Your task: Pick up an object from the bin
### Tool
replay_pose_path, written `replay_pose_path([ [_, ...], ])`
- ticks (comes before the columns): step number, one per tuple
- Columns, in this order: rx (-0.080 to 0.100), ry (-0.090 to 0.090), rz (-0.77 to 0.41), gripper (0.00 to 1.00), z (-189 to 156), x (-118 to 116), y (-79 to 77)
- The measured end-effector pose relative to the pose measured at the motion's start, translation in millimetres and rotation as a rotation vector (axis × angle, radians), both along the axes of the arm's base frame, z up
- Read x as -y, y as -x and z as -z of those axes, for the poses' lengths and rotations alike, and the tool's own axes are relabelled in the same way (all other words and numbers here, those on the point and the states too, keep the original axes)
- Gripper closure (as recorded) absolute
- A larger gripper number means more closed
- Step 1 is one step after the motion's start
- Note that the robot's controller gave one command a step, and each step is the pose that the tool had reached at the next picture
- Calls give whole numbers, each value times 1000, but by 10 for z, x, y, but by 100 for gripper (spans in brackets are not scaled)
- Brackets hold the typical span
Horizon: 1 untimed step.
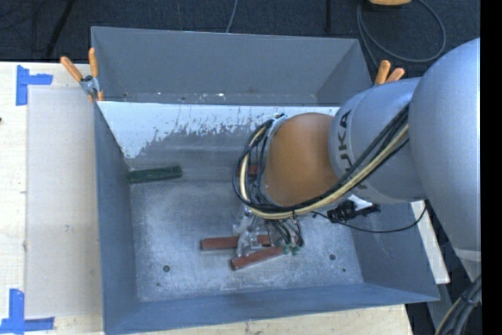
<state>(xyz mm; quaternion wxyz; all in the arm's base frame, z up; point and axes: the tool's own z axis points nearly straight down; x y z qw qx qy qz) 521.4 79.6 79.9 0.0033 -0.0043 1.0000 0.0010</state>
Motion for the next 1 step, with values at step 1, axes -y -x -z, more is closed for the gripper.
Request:
replay_pose_path([
  [1,0,0,1,100,0,1,0],
])
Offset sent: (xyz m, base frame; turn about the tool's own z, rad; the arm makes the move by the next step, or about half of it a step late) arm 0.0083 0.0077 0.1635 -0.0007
